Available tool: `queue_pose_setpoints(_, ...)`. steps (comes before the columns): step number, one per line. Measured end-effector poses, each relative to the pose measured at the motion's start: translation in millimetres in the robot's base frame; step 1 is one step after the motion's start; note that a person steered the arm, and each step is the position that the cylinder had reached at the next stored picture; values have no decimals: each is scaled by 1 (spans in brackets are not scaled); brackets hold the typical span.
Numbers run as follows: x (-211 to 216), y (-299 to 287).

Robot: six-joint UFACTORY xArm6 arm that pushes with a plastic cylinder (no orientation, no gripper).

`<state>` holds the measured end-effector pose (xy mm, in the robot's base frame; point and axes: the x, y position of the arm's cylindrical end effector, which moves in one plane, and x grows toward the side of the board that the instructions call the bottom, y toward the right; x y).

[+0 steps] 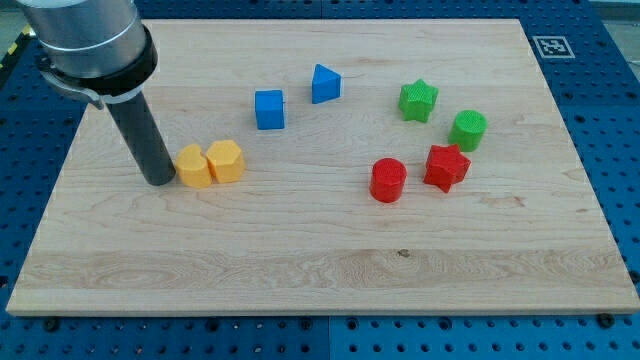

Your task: Move the yellow heart and yellow hexagon towards red circle

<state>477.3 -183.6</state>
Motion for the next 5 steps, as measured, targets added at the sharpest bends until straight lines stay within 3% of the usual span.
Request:
queue_pose_setpoints(3,-23,86)
queue_pose_setpoints(5,-30,55)
